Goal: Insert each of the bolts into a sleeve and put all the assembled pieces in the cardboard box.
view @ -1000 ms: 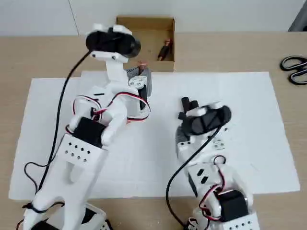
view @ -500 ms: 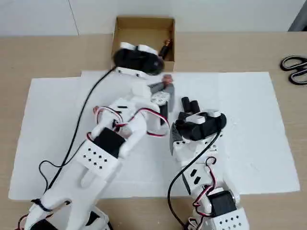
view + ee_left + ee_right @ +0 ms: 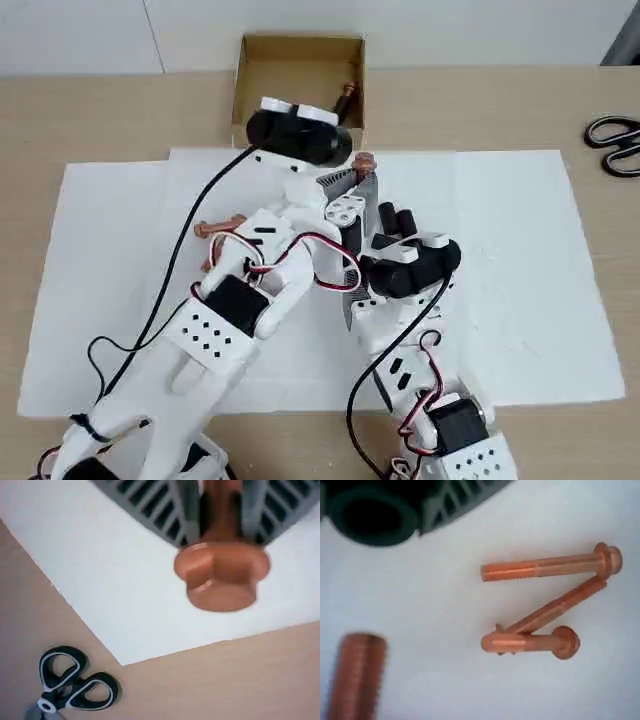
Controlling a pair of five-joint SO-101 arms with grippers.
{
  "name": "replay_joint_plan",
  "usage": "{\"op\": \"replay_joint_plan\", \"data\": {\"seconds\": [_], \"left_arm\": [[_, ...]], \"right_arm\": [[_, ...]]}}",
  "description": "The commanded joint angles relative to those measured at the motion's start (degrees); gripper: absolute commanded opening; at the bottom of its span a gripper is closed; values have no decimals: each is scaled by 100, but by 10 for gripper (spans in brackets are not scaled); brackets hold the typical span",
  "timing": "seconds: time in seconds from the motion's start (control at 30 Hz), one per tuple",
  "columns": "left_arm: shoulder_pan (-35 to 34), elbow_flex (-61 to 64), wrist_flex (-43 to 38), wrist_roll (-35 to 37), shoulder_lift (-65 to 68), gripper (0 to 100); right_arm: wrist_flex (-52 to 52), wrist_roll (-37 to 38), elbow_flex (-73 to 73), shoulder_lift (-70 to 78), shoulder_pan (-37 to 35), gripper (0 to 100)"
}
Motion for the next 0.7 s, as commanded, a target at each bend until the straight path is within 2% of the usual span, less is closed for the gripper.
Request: {"op": "replay_joint_plan", "data": {"seconds": [0.0,0.1,0.67], "left_arm": [[141,145,-396,-105,-264,6],[273,365,-536,-360,-264,6],[308,1191,-607,-369,-1099,6]], "right_arm": [[-136,-53,-44,-92,-13,2],[-136,-53,-44,-92,-13,2],[-136,-53,-62,-101,-13,2]]}}
